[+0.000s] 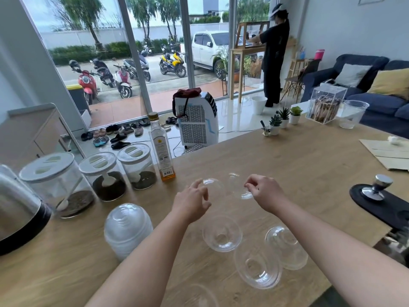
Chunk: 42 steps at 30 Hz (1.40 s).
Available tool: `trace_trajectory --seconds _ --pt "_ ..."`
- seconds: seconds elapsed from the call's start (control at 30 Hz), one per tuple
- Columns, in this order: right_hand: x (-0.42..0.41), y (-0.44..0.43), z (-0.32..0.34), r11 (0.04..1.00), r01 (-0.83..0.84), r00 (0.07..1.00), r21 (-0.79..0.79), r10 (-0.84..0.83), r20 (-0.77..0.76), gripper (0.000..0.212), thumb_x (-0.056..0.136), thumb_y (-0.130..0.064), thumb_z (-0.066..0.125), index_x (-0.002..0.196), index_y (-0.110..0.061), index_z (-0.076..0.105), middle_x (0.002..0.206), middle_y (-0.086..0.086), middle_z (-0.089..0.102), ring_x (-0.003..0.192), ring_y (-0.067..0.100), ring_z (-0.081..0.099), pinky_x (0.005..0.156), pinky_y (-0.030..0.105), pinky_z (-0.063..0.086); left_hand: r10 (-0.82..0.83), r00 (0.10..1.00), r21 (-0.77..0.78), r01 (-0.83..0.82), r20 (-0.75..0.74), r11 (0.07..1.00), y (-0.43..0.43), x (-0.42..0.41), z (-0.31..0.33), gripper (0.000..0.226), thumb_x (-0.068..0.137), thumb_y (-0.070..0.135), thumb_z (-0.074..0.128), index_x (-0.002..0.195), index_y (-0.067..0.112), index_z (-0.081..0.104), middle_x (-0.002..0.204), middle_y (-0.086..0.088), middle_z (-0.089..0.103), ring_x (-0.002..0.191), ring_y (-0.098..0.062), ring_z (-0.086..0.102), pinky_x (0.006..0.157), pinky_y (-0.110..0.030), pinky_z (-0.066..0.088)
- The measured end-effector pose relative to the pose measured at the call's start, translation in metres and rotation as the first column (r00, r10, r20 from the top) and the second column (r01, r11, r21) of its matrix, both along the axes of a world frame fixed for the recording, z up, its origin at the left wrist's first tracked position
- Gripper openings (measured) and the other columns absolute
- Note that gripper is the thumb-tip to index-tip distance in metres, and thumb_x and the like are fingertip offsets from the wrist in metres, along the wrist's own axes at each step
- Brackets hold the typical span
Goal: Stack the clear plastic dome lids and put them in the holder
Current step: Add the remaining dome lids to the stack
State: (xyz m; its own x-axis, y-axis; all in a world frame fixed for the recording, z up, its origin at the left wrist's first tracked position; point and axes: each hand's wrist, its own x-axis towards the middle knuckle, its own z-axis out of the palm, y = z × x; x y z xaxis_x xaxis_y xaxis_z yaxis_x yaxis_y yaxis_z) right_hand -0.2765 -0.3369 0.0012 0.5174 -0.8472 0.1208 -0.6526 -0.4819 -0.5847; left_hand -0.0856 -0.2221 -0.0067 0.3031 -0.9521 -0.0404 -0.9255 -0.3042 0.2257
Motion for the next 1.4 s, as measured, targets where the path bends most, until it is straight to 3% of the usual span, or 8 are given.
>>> trace_trajectory --seconds 0.23,0.43,0.6,0.7,1.0,1.17,1.4 --pt "0.026 0.005 0.025 0.985 0.016 0.942 0.173 -0.073 0.327 0.020 0.094 -0.010 0.043 0.097 -0.013 0.062 0.077 0.003 0.063 0.057 0.008 0.045 0.055 0.024 0.035 0.031 0.998 -0.383 -0.050 -0.056 0.922 0.028 0.032 0.071 0.032 0.076 0.045 0.070 0.075 0.020 0.051 0.150 0.004 0.040 0.137 -0.021 0.037 0.107 -0.042 0.038" --pt "0.068 0.027 0.040 0.950 -0.079 0.888 0.303 -0.070 0.454 0.023 0.096 -0.011 0.038 0.103 -0.014 0.059 0.071 -0.001 0.058 0.056 0.014 0.043 0.058 0.029 0.036 0.101 0.983 -0.505 -0.164 -0.150 0.847 0.076 0.061 0.090 0.033 0.069 0.038 0.078 0.065 0.022 0.049 0.141 0.002 0.050 0.129 -0.020 0.046 0.102 -0.037 0.042" --pt "0.100 0.050 0.040 0.895 -0.169 0.846 0.413 -0.083 0.526 0.023 0.096 -0.007 0.036 0.105 -0.012 0.057 0.071 0.003 0.056 0.054 0.014 0.042 0.047 0.018 0.037 0.179 0.974 -0.473 -0.223 -0.137 0.853 0.121 0.079 0.084 0.033 0.073 0.036 0.076 0.070 0.012 0.054 0.136 0.001 0.054 0.121 -0.019 0.052 0.091 -0.024 0.038" --pt "0.115 0.064 0.038 0.866 -0.217 0.835 0.451 -0.074 0.545 0.022 0.097 -0.006 0.036 0.105 -0.011 0.056 0.070 0.004 0.055 0.053 0.013 0.040 0.037 0.010 0.033 0.198 0.975 -0.398 -0.220 -0.098 0.891 0.145 0.087 0.075 0.034 0.075 0.038 0.074 0.078 0.009 0.057 0.135 -0.001 0.054 0.122 -0.019 0.051 0.096 -0.026 0.039" --pt "0.134 0.084 0.032 0.832 -0.254 0.843 0.493 -0.059 0.535 0.021 0.097 -0.006 0.037 0.102 -0.013 0.056 0.071 0.004 0.055 0.053 0.012 0.039 0.039 0.012 0.033 0.250 0.956 -0.276 -0.284 -0.152 0.918 0.168 0.091 0.041 0.032 0.074 0.040 0.073 0.076 0.019 0.049 0.144 0.005 0.046 0.132 -0.015 0.042 0.104 -0.027 0.033" --pt "0.136 0.086 0.028 0.821 -0.255 0.847 0.511 -0.065 0.527 0.021 0.096 -0.007 0.037 0.102 -0.014 0.056 0.072 0.004 0.056 0.054 0.012 0.040 0.045 0.016 0.033 0.254 0.953 -0.314 -0.295 -0.164 0.902 0.172 0.087 0.027 0.034 0.075 0.040 0.073 0.079 0.018 0.047 0.145 0.004 0.045 0.134 -0.014 0.040 0.106 -0.027 0.032" --pt "0.142 0.090 0.024 0.790 -0.269 0.848 0.551 -0.078 0.525 0.021 0.096 -0.007 0.037 0.099 -0.014 0.056 0.070 0.004 0.055 0.053 0.012 0.038 0.036 0.011 0.030 0.291 0.927 -0.306 -0.355 -0.235 0.883 0.175 0.085 0.020 0.051 0.069 0.046 0.076 0.103 0.027 0.044 0.116 0.003 0.059 0.107 -0.017 0.054 0.088 -0.030 0.045"
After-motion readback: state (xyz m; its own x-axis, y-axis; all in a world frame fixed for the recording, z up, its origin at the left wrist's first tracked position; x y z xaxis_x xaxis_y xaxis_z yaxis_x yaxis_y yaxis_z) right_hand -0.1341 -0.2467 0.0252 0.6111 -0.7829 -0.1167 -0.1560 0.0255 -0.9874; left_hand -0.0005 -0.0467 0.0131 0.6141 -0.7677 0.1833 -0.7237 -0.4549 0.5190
